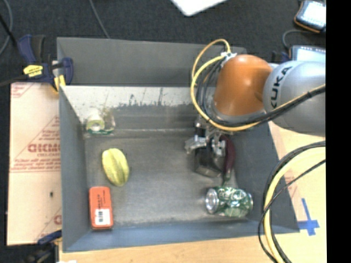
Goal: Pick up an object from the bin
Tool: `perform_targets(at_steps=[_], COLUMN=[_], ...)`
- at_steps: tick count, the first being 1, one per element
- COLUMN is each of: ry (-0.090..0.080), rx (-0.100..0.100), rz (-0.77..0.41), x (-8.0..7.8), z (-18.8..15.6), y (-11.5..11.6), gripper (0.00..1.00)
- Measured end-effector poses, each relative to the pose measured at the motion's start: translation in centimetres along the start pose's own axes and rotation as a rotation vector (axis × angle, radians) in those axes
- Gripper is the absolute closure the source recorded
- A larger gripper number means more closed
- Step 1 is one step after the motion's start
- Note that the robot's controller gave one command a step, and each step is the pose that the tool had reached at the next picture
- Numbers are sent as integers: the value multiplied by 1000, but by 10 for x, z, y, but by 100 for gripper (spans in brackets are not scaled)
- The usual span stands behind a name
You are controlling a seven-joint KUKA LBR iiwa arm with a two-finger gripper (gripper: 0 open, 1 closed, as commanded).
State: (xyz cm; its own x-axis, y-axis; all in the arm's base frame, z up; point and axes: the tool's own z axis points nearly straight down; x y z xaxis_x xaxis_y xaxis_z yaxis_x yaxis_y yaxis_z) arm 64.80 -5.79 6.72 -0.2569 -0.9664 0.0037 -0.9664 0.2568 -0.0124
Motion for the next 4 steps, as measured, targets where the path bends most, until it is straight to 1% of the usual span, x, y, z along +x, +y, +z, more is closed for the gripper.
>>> perform_targets(at_steps=[1,2,4], ry=[-1,-2,-2], rx=[-2,-5,-2], rz=[2,8,8], x=[1,-1,-1], z=[-5,-23,-62], y=[1,2,0], gripper=[100,100,100])
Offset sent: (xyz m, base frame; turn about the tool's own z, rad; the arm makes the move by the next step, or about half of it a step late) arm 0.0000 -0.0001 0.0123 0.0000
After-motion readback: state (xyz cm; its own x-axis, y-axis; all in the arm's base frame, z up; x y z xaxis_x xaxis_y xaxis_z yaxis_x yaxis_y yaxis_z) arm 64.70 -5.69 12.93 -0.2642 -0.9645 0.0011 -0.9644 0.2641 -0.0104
